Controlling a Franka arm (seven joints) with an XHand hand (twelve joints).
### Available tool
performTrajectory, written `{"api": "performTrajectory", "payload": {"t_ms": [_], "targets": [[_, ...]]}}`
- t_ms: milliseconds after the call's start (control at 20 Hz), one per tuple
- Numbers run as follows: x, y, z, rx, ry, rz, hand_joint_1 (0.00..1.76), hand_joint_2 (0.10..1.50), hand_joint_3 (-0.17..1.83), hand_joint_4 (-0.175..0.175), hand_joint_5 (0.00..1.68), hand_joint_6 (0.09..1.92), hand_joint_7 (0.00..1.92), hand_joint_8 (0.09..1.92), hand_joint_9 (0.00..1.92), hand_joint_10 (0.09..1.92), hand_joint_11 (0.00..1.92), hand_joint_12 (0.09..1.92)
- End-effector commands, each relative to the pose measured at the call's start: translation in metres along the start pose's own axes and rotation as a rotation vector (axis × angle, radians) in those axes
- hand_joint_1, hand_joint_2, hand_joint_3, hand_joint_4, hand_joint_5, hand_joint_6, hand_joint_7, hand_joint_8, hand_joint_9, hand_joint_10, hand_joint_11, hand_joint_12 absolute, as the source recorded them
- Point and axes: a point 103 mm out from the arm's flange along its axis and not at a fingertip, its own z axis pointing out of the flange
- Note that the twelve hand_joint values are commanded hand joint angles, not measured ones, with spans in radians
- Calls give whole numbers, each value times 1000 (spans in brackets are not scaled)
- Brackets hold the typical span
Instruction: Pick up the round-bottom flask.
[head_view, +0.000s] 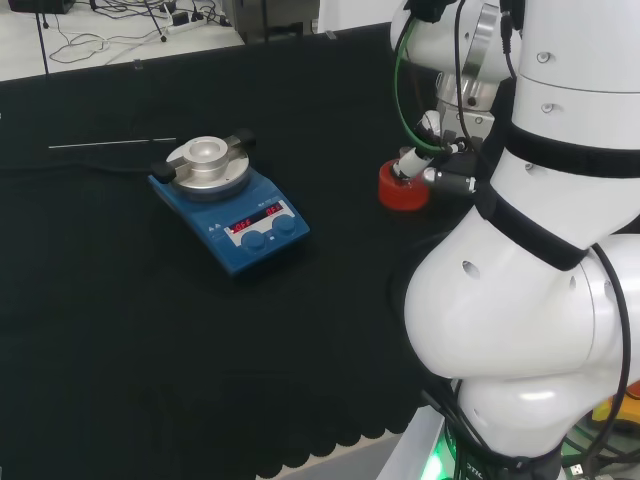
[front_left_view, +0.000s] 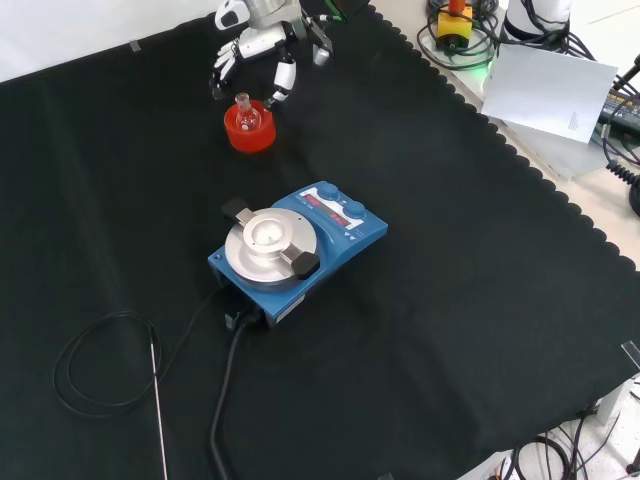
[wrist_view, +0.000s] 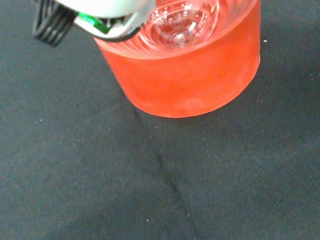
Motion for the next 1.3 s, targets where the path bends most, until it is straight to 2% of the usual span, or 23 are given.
{"api": "performTrajectory", "payload": {"t_ms": [50,200,300,500,650,900,1300], "targets": [[2,4,4,-28,2,12,958,604,610,-39,561,87,184,693,408,706,171,1404],[5,5,3,-74,9,15,968,598,627,-38,598,108,188,692,424,701,198,1395],[7,6,3,-83,8,16,972,593,646,-38,637,150,198,689,443,689,218,1384],[6,6,5,-91,3,20,976,591,670,-42,619,461,218,683,471,664,237,1376],[4,6,6,-96,1,24,978,595,675,-42,613,613,230,688,481,666,248,1376],[4,7,5,-105,5,30,977,603,680,-45,657,707,245,695,495,668,270,1371],[4,11,6,-107,9,34,964,623,687,-52,710,753,259,700,519,672,288,1373]]}}
